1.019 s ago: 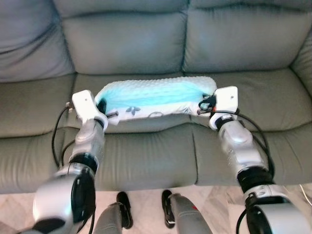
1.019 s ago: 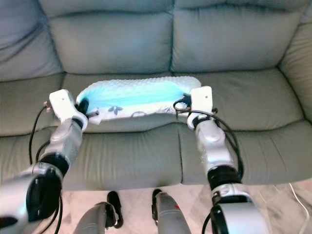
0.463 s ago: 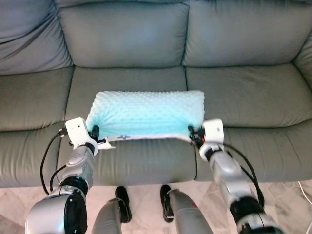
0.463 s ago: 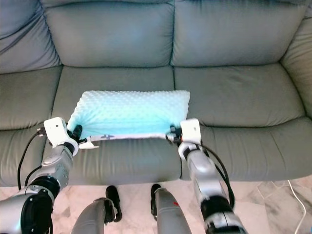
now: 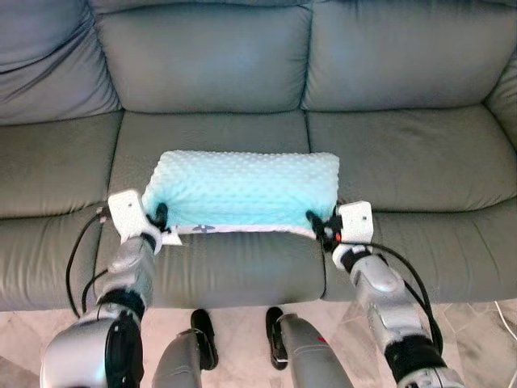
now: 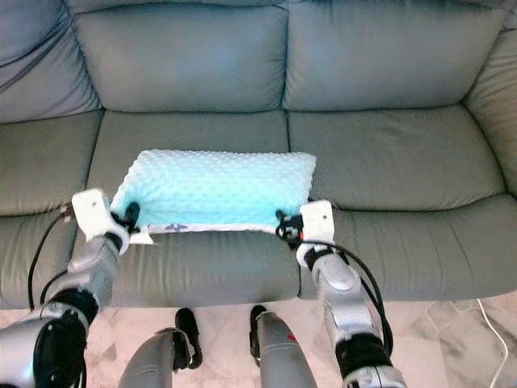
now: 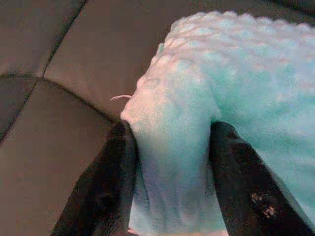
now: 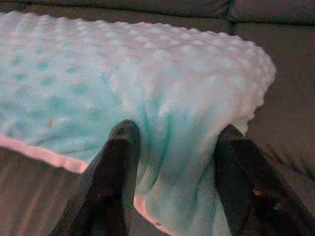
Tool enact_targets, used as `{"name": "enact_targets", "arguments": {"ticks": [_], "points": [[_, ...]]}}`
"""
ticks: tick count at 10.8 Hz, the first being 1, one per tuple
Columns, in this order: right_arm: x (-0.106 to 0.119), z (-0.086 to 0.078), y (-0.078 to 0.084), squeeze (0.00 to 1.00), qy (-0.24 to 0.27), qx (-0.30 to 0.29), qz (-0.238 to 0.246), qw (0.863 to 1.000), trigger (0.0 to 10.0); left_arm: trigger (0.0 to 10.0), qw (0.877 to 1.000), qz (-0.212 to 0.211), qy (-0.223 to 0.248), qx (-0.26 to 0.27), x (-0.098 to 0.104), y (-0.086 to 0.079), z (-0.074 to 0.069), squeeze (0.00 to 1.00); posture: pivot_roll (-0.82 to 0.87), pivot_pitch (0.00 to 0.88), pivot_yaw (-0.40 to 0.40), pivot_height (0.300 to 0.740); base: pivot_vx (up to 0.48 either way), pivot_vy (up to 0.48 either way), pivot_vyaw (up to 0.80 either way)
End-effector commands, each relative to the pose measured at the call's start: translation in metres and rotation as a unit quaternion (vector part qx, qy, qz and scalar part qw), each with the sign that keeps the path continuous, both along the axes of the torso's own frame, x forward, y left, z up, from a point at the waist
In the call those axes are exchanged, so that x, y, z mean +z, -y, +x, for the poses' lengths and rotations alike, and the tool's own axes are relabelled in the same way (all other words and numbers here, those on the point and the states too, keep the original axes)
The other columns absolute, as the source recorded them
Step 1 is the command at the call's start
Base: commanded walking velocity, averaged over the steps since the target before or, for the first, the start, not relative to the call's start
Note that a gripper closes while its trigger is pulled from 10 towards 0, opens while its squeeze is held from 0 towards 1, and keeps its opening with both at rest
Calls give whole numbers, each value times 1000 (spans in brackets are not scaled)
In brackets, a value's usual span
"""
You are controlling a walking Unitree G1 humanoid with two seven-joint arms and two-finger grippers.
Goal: Move the pillow to the sofa
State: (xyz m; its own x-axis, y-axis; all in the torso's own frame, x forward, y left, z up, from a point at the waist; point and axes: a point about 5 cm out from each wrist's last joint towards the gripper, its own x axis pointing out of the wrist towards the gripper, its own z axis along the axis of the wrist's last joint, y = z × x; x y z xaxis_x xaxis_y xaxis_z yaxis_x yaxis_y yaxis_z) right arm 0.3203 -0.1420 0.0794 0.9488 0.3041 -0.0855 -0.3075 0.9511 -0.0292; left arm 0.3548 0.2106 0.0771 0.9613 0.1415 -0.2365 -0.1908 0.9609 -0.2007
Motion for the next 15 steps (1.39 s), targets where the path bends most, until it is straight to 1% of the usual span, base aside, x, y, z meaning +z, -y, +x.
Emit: {"name": "enact_targets", "arguments": {"ticks": [1, 2, 3, 4, 6, 7, 8, 9, 10, 11, 12, 13, 14, 15], "points": [[-9, -7, -1, 1000, -18, 8, 4, 1000, 10000, 10000, 1000, 7, -21, 1, -11, -6, -8, 1000, -268, 318, -2, 740, 0, 0, 0], [-11, -14, -1, 1000, -22, 21, 9, 1000, 10000, 10000, 1000, 14, -15, -9, -9, -8, -8, 1000, -252, 264, 11, 740, 0, 0, 0], [-11, -16, -2, 1000, -22, 23, 9, 999, 10000, 10000, 1000, 15, -15, -10, -9, -9, -8, 1000, -251, 254, 13, 740, 0, 0, 0], [-11, -17, -4, 1000, -25, 27, 12, 999, 10000, 10000, 1000, 17, -17, -10, -10, -12, -9, 1000, -248, 224, 19, 740, 0, 0, 0], [-12, -17, -3, 1000, -28, 24, 15, 999, 10000, 10000, 999, 21, -23, -10, -13, -13, -11, 1000, -243, 206, 26, 740, 0, 0, 0], [-8, -20, 1, 1000, -24, 20, 19, 999, 10000, 10000, 999, 30, -13, -29, -10, -10, -9, 1000, -239, 181, 35, 740, 0, 0, 0], [-5, -22, 1, 1000, -19, 22, 18, 999, 10000, 10000, 998, 37, -5, -42, -7, -8, -8, 1000, -236, 173, 36, 740, 0, 0, 0], [2, -26, 0, 1000, -6, 32, 8, 999, 10000, 10000, 998, 38, 4, -53, -4, -9, -7, 1000, -233, 158, 41, 740, 0, 0, 0], [4, -27, 1, 1000, -4, 33, 3, 999, 10000, 10000, 998, 29, 7, -49, -4, -10, -8, 1000, -230, 148, 47, 740, 0, 0, 0], [3, -29, 2, 1000, -7, 30, -11, 999, 10000, 10000, 999, 20, 6, -45, -7, -10, -10, 1000, -227, 134, 55, 740, 0, 0, 0], [3, -30, 3, 1000, -11, 23, -12, 1000, 10000, 10000, 999, 11, 4, -41, -11, -10, -13, 1000, -227, 130, 57, 740, 0, 0, 0], [2, -33, 9, 1000, -22, -14, -19, 999, 10000, 10000, 999, -1, -14, -41, -22, -8, -20, 1000, -225, 119, 61, 740, 0, 0, 0], [2, -34, 12, 1000, -22, -34, -30, 999, 10000, 10000, 999, -3, -17, -50, -25, -6, -22, 1000, -226, 111, 60, 740, 0, 0, 0], [-1, -40, 28, 1000, -37, -100, -52, 993, 10000, 10000, 997, 14, -23, -78, -31, -4, -28, 1000, -224, 106, 60, 740, 0, 0, 0]]}}
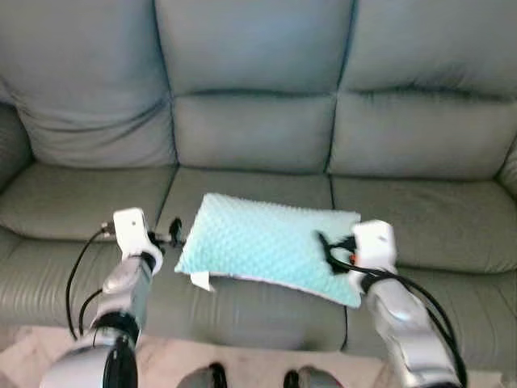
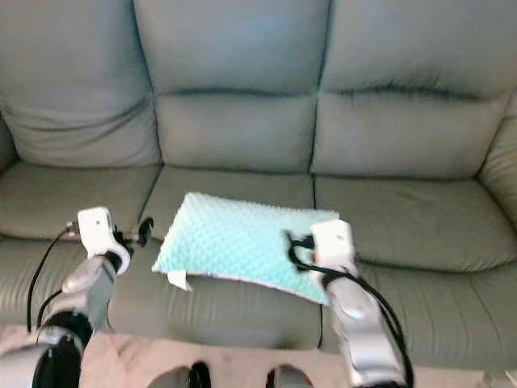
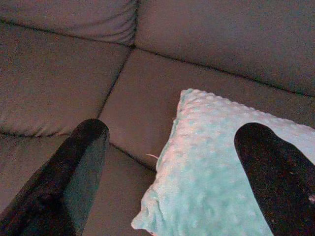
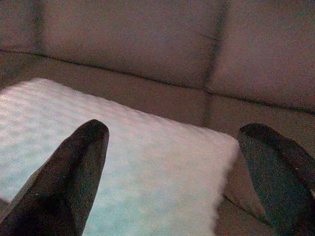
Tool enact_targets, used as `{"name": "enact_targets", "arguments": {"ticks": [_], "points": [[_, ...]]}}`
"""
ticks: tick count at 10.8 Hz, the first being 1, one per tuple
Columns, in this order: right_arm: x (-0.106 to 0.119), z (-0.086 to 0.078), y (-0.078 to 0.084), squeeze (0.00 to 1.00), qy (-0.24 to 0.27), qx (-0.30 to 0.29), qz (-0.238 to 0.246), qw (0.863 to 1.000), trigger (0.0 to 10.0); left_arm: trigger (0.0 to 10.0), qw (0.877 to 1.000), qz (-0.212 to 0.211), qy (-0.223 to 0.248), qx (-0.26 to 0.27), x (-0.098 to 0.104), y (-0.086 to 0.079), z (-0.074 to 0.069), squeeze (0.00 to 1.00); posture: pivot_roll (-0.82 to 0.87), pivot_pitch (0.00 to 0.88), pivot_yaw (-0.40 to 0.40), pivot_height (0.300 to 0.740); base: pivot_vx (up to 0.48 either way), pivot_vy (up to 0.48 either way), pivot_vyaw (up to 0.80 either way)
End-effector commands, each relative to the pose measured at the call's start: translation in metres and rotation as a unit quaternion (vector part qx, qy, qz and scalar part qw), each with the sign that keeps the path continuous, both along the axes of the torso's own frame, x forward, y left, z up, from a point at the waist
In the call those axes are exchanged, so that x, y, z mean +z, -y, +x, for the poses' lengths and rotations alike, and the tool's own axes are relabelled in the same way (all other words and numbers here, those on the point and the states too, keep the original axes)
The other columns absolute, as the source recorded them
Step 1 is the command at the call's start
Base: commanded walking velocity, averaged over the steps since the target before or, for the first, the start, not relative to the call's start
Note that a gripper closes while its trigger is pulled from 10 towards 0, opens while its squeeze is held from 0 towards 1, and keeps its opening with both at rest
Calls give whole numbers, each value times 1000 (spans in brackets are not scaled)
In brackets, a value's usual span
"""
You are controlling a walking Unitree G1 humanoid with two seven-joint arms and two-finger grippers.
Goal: Move the pillow to the sofa
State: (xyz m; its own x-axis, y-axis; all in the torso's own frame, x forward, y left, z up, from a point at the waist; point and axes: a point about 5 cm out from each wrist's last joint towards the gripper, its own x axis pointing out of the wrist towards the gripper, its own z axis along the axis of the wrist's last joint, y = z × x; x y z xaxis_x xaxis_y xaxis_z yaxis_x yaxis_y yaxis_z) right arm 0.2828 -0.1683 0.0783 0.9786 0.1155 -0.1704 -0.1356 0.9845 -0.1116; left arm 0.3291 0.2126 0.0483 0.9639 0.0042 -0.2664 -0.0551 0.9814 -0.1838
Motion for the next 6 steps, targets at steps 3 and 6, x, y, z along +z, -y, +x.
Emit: {"name": "enact_targets", "arguments": {"ticks": [3, 6], "points": [[-14, -10, 23, 1000, -44, -77, -3, 996, 10000, 10000, 998, 15, 5, -55, -9, 6, -12, 1000, -224, 89, 74, 740, 0, 0, 0], [-13, -2, 23, 1000, -60, -86, -19, 994, 10000, 10000, 998, 34, -17, -55, -16, 11, -16, 1000, -226, 62, 68, 740, 0, 0, 0]]}}
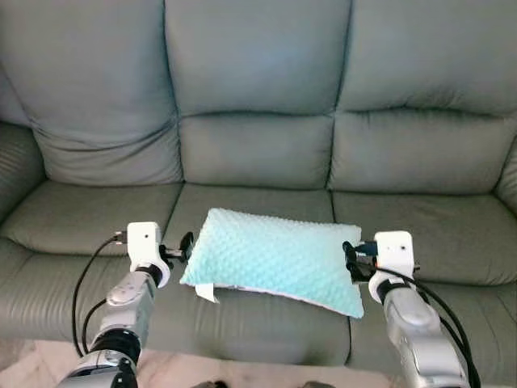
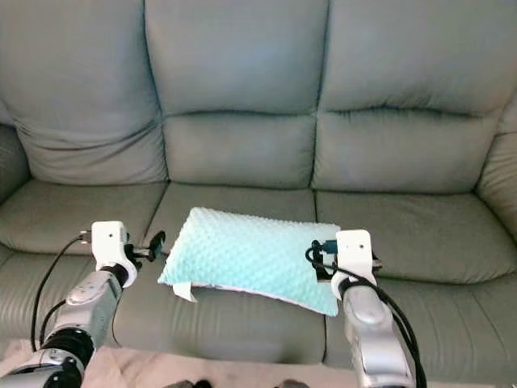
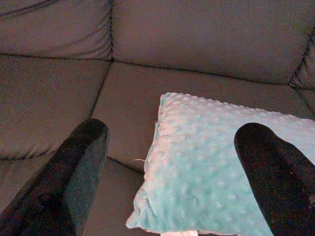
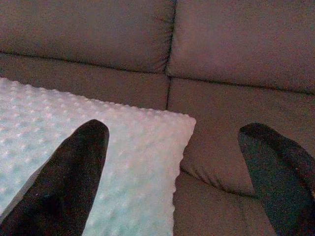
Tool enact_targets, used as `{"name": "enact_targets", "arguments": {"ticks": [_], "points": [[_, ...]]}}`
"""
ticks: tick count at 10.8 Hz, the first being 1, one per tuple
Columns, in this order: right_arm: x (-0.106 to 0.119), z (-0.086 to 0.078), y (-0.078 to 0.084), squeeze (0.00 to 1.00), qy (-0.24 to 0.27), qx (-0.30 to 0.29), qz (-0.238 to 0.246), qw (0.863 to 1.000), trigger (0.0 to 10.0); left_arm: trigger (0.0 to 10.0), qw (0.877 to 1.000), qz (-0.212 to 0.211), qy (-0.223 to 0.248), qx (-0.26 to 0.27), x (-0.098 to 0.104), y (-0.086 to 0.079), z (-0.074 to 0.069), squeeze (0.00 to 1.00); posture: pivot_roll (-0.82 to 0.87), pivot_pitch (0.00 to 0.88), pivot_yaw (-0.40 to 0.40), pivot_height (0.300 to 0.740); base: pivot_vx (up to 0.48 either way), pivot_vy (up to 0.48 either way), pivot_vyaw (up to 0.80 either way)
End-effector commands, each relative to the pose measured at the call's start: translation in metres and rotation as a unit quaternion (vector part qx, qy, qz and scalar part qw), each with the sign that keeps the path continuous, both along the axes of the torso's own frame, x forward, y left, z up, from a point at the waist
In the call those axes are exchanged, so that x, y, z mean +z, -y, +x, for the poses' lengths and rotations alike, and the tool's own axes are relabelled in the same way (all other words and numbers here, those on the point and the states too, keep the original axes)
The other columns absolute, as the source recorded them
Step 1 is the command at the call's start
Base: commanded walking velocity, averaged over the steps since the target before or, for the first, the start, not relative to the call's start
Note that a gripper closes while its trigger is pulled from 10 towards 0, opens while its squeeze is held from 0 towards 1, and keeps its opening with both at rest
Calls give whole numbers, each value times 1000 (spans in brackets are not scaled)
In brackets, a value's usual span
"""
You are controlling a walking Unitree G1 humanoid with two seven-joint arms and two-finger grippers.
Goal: Move the pillow to the sofa
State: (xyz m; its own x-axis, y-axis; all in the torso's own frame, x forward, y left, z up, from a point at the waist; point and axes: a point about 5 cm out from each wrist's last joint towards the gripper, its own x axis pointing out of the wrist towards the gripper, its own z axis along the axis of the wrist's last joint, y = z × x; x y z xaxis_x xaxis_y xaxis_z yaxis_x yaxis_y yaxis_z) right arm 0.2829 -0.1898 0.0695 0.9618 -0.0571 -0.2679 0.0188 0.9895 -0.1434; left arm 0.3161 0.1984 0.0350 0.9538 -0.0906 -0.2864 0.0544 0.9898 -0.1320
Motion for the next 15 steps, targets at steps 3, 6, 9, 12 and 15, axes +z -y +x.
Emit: {"name": "enact_targets", "arguments": {"ticks": [3, 6, 9, 12, 15], "points": [[-3, 4, 14, 0, -17, -39, -3, 999, 10000, 10000, 1000, 15, -15, -2, -1, 1, 1, 0, -232, 46, 75, 740, 0, 0, 0], [-11, 11, 27, 0, -31, -83, 8, 996, 10000, 10000, 999, 28, -32, -23, -7, 3, -4, 0, -206, 69, 83, 740, 0, 0, 0], [-28, 18, 52, 0, -80, -143, 28, 986, 10000, 10000, 997, 45, -32, -52, -12, -7, -25, 0, -129, 155, 125, 740, 0, 0, 0], [-34, 22, 71, 0, -105, -171, 65, 977, 10000, 10000, 996, 37, -38, -73, -3, -15, -60, 0, -59, 269, 153, 740, 0, 0, 0], [-44, 20, 63, 0, -131, -150, 53, 979, 10000, 10000, 989, 22, -45, -141, 8, 7, -84, 0, -24, 329, 151, 740, 0, 0, 0]]}}
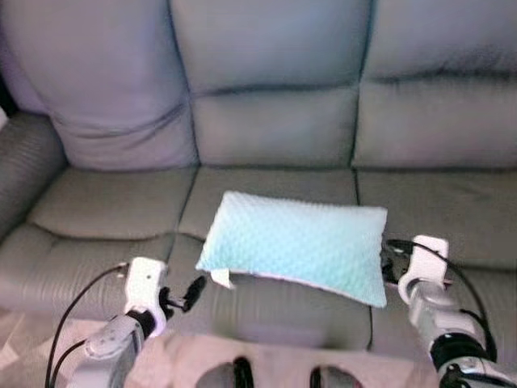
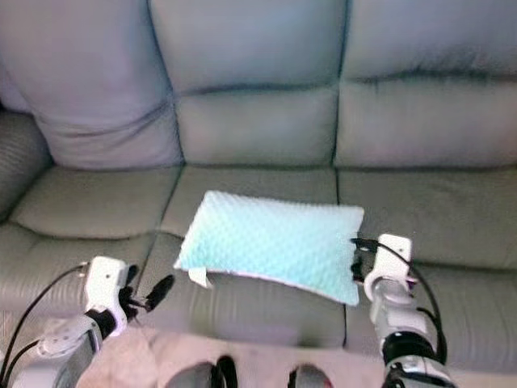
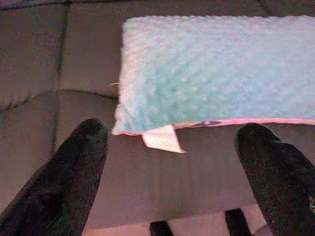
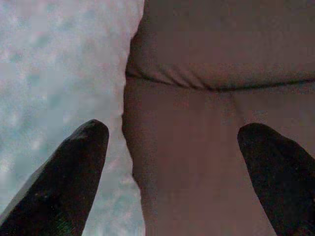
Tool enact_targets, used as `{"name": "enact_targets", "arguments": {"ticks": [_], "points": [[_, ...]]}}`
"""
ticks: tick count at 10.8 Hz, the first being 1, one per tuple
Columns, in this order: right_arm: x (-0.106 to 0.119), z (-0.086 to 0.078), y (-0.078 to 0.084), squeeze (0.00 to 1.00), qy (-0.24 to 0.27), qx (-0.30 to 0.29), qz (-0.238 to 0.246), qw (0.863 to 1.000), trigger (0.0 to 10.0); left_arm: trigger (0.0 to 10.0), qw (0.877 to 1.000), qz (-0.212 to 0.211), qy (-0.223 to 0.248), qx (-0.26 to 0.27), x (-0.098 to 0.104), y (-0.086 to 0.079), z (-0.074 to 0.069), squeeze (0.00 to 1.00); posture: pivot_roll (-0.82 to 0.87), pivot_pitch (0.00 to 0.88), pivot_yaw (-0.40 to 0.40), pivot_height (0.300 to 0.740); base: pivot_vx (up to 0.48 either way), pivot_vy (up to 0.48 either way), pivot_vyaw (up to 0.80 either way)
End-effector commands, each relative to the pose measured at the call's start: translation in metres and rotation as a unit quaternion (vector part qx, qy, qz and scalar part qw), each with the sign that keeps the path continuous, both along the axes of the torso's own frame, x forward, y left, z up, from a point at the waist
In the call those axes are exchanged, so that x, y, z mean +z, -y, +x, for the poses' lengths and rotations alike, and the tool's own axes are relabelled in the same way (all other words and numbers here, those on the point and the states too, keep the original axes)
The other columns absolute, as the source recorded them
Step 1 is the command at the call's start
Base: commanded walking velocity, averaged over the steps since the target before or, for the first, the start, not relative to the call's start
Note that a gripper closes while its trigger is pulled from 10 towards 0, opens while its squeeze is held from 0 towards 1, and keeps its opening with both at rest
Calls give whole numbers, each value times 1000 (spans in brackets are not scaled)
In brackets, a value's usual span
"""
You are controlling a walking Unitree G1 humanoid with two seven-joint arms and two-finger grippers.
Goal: Move the pillow to the sofa
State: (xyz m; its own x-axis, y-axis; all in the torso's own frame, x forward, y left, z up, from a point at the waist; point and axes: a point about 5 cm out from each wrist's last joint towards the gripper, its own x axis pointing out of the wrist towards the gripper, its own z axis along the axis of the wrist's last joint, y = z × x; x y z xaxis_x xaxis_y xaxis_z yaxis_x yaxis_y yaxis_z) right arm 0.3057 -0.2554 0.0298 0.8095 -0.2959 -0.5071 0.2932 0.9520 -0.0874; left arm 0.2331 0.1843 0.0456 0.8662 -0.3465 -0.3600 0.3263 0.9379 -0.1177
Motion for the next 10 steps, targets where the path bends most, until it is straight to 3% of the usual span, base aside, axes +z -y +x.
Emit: {"name": "enact_targets", "arguments": {"ticks": [1, 4, 6, 8, 10], "points": [[-5, -2, 0, 0, -13, 9, -11, 1000, 10000, 10000, 1000, 11, -16, -7, 1, -3, -11, 0, -2, 349, 159, 740, 0, 0, 0], [12, 5, 24, 0, -12, -17, -64, 998, 10000, 10000, 999, 20, -44, -8, 10, -5, -27, 0, 32, 374, 170, 740, 0, 0, 0], [18, 10, 27, 0, -11, -5, -95, 995, 10000, 10000, 999, 19, -51, -5, 14, -3, -29, 0, 51, 380, 170, 740, 0, 0, 0], [22, 12, 29, 0, 6, -9, -67, 998, 10000, 10000, 998, 19, -54, -5, 17, -2, -32, 0, 71, 385, 172, 740, 0, 0, 0], [28, 22, 17, 0, 41, -8, 5, 999, 10000, 10000, 998, 19, -61, -2, 20, -4, -36, 0, 79, 392, 167, 740, 0, 0, 0]]}}
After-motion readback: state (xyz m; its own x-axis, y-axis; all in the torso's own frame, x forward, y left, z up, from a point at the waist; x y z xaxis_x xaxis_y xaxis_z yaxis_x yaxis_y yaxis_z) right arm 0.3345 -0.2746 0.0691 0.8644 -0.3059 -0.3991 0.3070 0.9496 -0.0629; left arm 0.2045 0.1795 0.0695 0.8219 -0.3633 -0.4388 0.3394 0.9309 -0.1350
